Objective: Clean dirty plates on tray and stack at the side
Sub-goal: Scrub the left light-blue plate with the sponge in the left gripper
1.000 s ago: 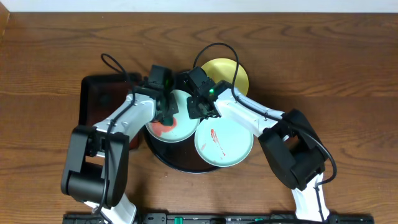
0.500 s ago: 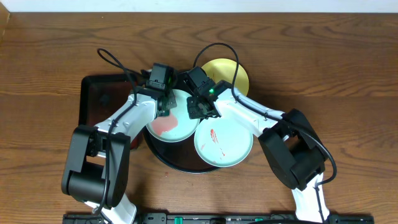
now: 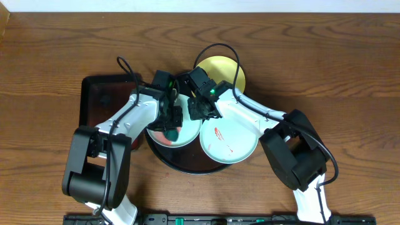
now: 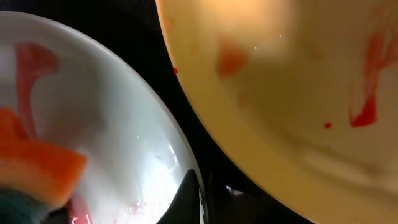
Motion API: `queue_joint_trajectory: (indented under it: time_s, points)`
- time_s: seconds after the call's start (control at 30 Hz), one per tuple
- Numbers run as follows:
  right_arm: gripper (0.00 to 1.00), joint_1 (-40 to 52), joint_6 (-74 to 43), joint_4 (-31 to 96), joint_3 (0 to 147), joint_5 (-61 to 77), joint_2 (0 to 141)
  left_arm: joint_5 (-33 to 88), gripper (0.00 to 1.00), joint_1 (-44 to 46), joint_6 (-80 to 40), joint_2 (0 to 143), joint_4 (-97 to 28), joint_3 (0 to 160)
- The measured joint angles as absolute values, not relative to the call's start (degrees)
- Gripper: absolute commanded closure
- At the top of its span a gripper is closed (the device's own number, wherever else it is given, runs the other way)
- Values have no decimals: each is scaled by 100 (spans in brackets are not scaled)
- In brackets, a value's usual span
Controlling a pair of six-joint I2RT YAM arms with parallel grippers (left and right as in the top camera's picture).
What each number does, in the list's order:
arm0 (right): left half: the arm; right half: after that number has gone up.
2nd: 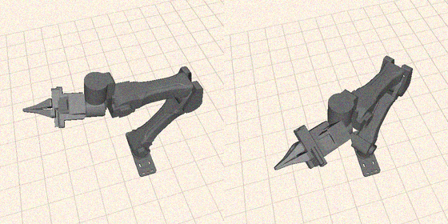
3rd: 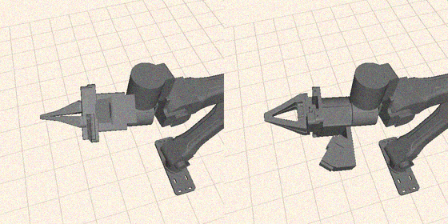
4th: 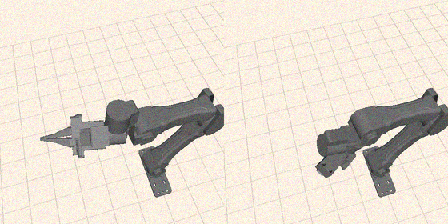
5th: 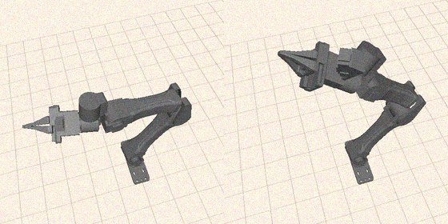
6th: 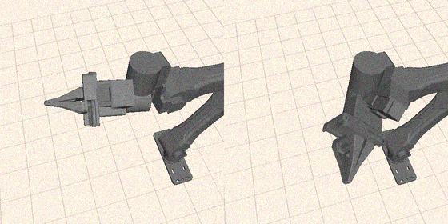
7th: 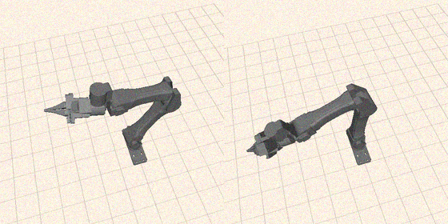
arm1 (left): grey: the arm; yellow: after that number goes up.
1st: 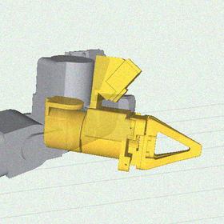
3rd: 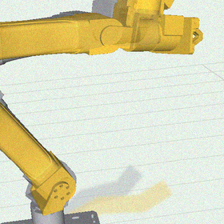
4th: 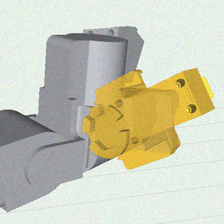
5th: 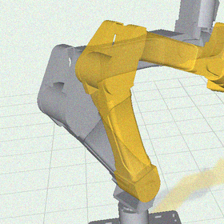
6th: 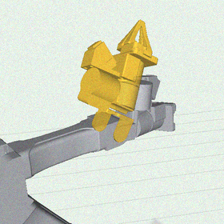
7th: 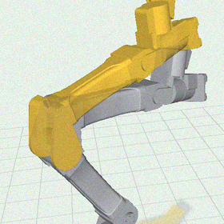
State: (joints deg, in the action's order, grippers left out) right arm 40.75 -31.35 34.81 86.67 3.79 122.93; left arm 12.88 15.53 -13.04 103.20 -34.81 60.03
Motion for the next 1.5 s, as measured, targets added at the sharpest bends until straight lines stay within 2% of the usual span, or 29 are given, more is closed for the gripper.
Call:
queue_joint_trajectory:
  time_s: [0.17, 0.33, 0.47, 0.6, 0.73, 0.93, 1.17, 1.3, 1.5]
  points:
    - [99, 4075, -3135, 3496, 8670, 384, 12293, 1330, 93, 1562, -1197, 10322, -2816, 5953]
    - [99, 4075, -3140, 3511, 8674, 395, 12293, 510, 93, 1625, -1317, 10322, -2158, 5946]
    - [99, 4075, -3140, 3514, 8674, 405, 12293, -395, 93, 1662, -1806, 10322, -2150, 5946]
    - [99, 4077, -3140, 3514, 8674, 403, 12293, -814, 93, 1660, -2187, 10322, -2580, 5972]
    - [99, 4077, -3140, 3516, 8674, 403, 12293, -576, 93, 1647, -2147, 10322, -3286, 5988]
    - [99, 4077, -3140, 3527, 8680, 403, 12293, 812, 93, 1575, -1131, 10311, -3813, 6003]
    - [99, 4077, -3140, 3535, 8680, 403, 12293, 1813, 92, 1586, -462, 10311, -3358, 5977]
    - [99, 4077, -3142, 3551, 8685, 405, 12293, 1483, 93, 1610, -569, 10311, -2692, 5957]
    - [99, 4077, -3142, 3553, 8685, 403, 12293, -8, 93, 1638, -1428, 10311, -2034, 5957]
